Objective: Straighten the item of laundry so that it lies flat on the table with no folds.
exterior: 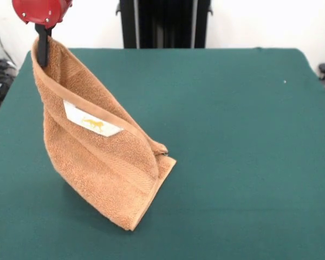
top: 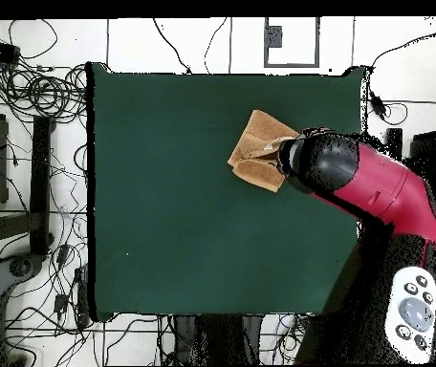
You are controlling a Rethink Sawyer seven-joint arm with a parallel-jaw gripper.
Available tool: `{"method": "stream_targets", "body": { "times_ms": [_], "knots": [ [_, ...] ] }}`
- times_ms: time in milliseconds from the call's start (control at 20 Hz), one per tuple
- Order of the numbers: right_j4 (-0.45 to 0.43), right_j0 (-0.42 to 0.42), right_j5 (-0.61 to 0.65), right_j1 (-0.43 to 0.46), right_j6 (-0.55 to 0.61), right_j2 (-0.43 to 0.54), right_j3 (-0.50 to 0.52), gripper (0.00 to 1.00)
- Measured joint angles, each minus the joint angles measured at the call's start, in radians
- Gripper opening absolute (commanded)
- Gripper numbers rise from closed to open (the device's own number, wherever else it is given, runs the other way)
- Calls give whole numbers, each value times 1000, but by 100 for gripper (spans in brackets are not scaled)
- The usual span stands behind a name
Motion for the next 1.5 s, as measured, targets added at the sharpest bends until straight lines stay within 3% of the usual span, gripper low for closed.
{"method": "stream_targets", "body": {
  "times_ms": [500, 850, 1250, 1500],
  "knots": [
    [0, -16, 0, 0, 0, 3, 0, 0],
    [-12, -111, -12, 11, 0, 63, -3, 0],
    [-139, -289, -203, 82, 0, 220, -5, 0],
    [-240, -312, -254, 148, 0, 237, -16, 0]
  ]
}}
